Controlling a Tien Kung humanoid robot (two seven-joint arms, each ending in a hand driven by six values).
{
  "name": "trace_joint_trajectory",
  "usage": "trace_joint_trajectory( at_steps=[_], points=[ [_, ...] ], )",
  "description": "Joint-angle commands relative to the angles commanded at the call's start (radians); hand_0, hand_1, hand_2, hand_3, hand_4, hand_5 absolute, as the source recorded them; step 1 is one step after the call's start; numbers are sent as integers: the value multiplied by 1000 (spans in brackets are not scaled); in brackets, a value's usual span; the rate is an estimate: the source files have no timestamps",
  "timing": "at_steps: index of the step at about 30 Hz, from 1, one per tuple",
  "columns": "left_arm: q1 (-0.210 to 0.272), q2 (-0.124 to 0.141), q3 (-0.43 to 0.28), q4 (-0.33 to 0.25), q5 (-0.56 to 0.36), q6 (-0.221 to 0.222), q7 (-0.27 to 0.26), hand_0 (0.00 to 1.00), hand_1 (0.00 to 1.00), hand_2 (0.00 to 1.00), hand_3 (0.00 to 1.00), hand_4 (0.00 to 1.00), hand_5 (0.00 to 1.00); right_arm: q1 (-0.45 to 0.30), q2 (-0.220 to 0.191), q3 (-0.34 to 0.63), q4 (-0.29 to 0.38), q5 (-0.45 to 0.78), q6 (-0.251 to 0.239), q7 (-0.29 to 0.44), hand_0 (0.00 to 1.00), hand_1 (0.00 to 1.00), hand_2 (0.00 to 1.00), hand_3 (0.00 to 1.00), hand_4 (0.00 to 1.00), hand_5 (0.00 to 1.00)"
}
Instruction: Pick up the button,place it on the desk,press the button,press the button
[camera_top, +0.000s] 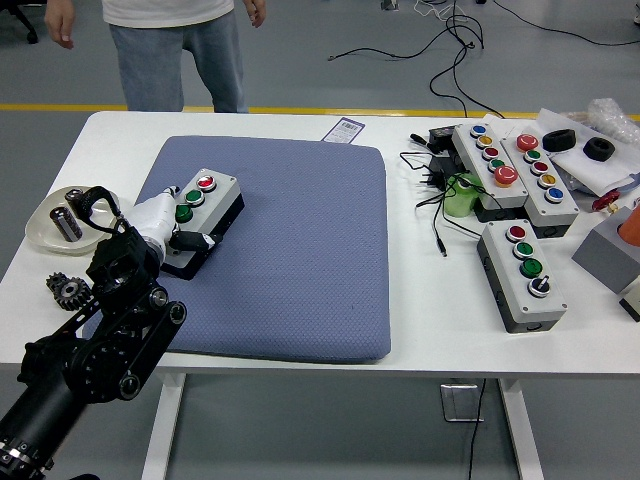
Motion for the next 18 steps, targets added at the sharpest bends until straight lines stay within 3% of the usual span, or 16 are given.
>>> trace_joint_trajectory(
  at_steps=[3, 4, 9, 10, 15, 16, 18],
  points=[
    [-1, 0, -1, 4, 0, 4, 0, 21, 198, 277, 998, 855, 181, 0, 0, 1, 0, -2, 0, 0, 545, 671, 721, 635, 317, 157],
    [-1, 0, -1, 5, 0, 6, 0, 2, 78, 131, 889, 858, 159, 0, 0, 2, 0, -3, 0, 0, 545, 670, 722, 635, 317, 157],
    [-2, 0, 0, 7, 0, 40, 0, 2, 78, 131, 889, 858, 159, 0, 0, 5, 0, -6, -1, 0, 545, 670, 722, 635, 317, 157],
    [-3, 0, 0, 8, 0, 51, 0, 2, 2, 49, 523, 860, 159, 0, 0, 6, 0, -7, -1, 1, 544, 668, 720, 635, 317, 157],
    [-11, 0, -2, 13, 0, 70, 0, 2, 2, 49, 523, 860, 159, 1, 0, 9, 0, -9, -1, 1, 544, 668, 720, 635, 317, 157],
    [-11, 0, -3, 13, 0, 73, 0, 2, 2, 2, 351, 883, 195, 1, 0, 9, 0, -10, -1, 1, 544, 671, 720, 634, 317, 156],
    [-11, 1, -2, 13, 0, 88, 0, 2, 2, 2, 351, 883, 195, 1, 0, 10, 0, -10, -2, 1, 544, 671, 720, 634, 317, 156]
  ],
)
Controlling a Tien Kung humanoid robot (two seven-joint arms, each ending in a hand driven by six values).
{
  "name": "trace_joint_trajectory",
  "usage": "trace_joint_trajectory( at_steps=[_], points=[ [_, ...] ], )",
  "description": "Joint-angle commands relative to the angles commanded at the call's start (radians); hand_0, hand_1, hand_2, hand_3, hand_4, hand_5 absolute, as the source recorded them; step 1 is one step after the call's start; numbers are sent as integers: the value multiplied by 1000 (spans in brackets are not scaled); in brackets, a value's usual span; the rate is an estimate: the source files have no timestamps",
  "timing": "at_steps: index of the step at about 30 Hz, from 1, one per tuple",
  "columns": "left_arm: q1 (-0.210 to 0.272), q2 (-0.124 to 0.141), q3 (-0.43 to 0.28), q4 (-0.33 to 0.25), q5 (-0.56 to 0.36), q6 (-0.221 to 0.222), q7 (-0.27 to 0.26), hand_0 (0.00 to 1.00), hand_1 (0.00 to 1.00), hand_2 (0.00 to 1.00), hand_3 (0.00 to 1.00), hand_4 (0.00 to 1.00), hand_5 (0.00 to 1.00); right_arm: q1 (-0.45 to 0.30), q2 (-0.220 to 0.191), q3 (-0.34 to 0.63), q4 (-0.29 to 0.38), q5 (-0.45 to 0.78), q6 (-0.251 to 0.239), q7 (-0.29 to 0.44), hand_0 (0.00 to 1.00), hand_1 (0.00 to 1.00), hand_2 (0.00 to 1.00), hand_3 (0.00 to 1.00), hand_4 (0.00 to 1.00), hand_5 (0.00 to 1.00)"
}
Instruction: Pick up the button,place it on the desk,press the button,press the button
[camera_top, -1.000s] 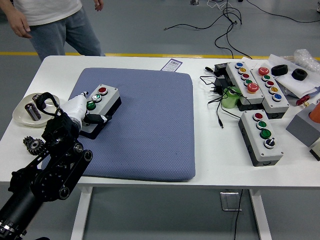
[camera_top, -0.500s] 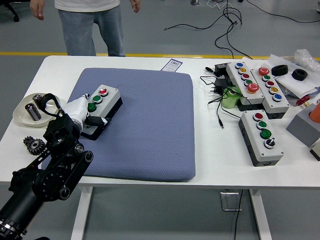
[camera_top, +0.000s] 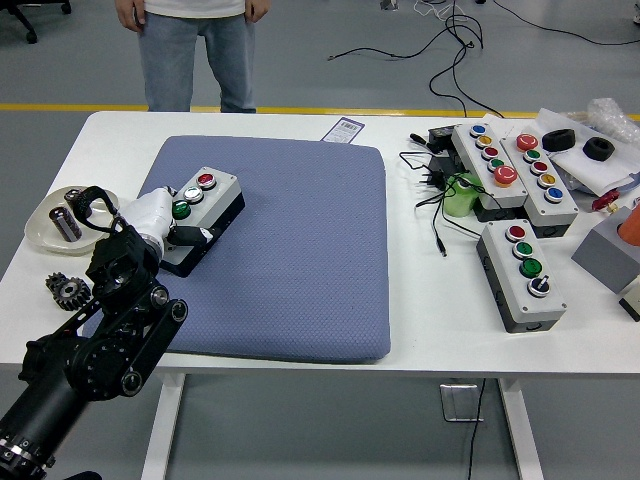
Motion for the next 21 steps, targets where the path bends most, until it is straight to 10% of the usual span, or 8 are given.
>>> trace_joint_trajectory(
  at_steps=[21],
  points=[
    [6, 58, 65, 40, 0, 142, 0, 2, 2, 2, 250, 853, 190, 0, 0, -1, 0, 2, -2, -1, 537, 667, 718, 633, 317, 156]
  ],
)
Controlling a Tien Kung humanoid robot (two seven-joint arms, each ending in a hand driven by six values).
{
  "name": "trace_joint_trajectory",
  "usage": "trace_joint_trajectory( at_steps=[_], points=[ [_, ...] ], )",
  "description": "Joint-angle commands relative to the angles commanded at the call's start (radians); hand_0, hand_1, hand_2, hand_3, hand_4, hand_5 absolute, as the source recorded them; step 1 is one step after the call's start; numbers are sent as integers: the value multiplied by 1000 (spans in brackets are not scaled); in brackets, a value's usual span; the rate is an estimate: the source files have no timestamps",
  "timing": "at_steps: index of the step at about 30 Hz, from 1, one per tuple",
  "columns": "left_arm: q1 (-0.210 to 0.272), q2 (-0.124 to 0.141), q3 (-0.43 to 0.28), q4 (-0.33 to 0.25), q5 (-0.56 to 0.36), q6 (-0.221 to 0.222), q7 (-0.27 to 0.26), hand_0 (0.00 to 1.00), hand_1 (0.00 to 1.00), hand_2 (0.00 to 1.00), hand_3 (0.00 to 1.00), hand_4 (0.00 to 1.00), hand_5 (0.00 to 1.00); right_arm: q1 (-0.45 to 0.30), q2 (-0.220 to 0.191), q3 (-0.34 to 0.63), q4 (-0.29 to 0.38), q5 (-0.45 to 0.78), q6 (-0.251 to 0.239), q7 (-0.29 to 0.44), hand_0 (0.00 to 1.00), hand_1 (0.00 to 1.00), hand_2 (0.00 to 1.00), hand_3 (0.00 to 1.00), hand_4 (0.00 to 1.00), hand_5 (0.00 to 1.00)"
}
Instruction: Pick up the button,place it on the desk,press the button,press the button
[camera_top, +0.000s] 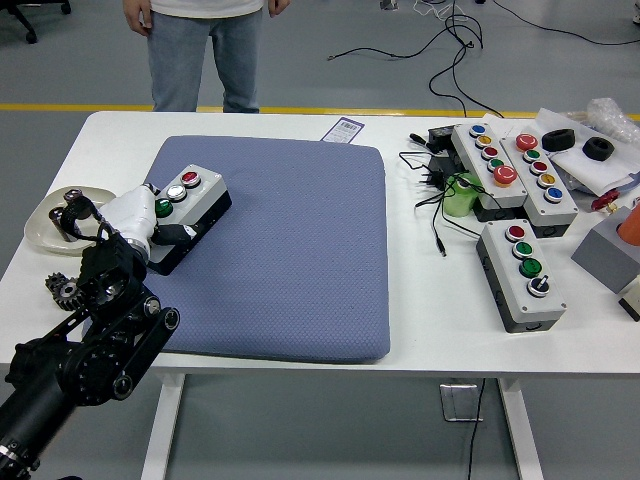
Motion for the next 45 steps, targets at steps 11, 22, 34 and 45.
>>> trace_joint_trajectory(
  at_steps=[11, 22, 34, 45],
  points=[
    [4, 39, 75, -39, 0, 6, -20, 2, 2, 2, 258, 805, 161, 1, 0, 2, 0, -2, -1, 0, 539, 666, 716, 633, 318, 155],
    [-13, 93, 138, -27, 0, 124, -247, 2, 2, 2, 250, 811, 175, -1, 0, -7, 0, 6, -1, -3, 538, 666, 717, 633, 318, 154],
    [-91, 262, 287, -48, -17, 138, -618, 2, 2, 2, 244, 809, 174, -1, 0, -3, 0, 4, -2, -4, 542, 666, 717, 633, 319, 154],
    [-170, 399, 441, -80, -235, 31, -906, 2, 2, 2, 238, 838, 181, -3, 0, -1, 0, -2, -2, -4, 542, 666, 718, 633, 319, 155]
  ],
)
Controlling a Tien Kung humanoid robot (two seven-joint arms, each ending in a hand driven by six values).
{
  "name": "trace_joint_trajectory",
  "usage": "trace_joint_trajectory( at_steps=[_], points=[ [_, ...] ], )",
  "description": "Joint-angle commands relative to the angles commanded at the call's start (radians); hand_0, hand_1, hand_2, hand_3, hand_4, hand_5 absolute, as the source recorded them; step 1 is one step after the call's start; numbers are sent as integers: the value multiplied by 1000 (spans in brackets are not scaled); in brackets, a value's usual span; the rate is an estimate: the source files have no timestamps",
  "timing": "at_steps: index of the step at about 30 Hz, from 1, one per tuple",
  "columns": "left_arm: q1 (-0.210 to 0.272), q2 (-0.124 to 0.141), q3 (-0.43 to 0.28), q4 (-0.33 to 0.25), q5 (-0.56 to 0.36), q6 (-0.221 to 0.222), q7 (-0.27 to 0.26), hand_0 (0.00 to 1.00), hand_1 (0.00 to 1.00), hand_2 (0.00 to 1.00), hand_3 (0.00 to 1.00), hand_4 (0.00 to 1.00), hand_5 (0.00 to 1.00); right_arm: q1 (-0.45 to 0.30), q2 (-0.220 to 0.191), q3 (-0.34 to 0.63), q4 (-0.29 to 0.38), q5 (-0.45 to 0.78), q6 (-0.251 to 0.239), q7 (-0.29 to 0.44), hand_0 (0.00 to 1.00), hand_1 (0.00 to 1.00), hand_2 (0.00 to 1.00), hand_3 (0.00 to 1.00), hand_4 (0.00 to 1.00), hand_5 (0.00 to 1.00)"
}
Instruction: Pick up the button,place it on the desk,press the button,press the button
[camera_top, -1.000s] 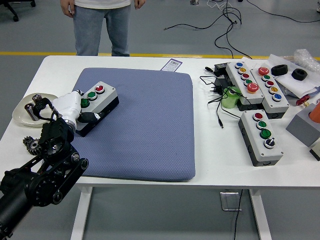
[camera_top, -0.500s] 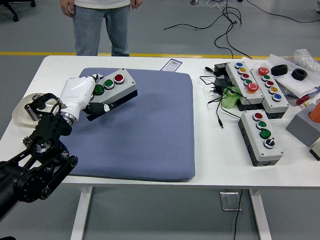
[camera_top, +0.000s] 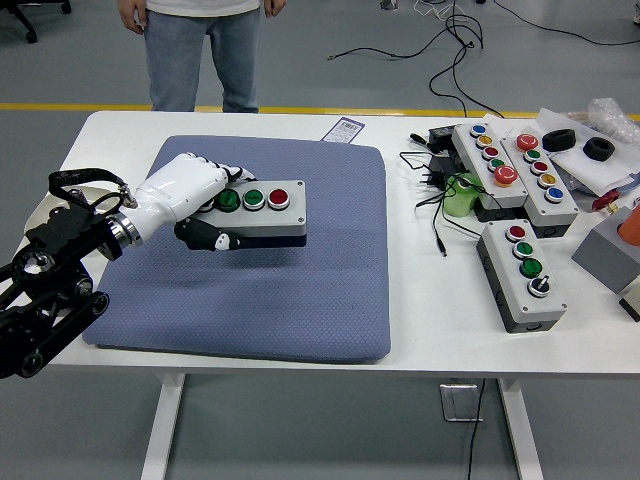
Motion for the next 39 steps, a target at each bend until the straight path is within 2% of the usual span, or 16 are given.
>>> trace_joint_trajectory(
  at_steps=[3, 8, 15, 27, 28, 39],
  points=[
    [-18, 23, 56, -5, -40, -10, -10, 2, 2, 2, 238, 838, 181, 0, 0, -1, 0, -2, 0, -1, 542, 666, 718, 633, 319, 155],
    [-33, 35, 91, -8, -51, -11, -13, 2, 2, 2, 235, 847, 196, 1, 0, -3, 0, -4, 1, -1, 541, 666, 716, 633, 319, 155],
    [-18, 16, 88, 26, -71, 0, -14, 2, 2, 2, 240, 836, 181, 3, 0, -9, 0, 0, 0, -1, 541, 666, 718, 632, 319, 154],
    [-1, -11, 94, 33, -56, 30, -11, 2, 2, 2, 244, 838, 179, 2, 0, -6, 0, -9, 2, -1, 541, 666, 716, 633, 320, 155],
    [0, -14, 93, 35, -54, 32, -11, 2, 2, 2, 247, 856, 213, 2, 0, -7, 0, -9, 1, -1, 541, 665, 718, 633, 318, 154],
    [1, -35, 113, 57, -47, 36, -10, 2, 2, 2, 249, 870, 233, 3, 0, -14, 0, -4, 1, 0, 541, 665, 716, 632, 320, 155]
  ],
)
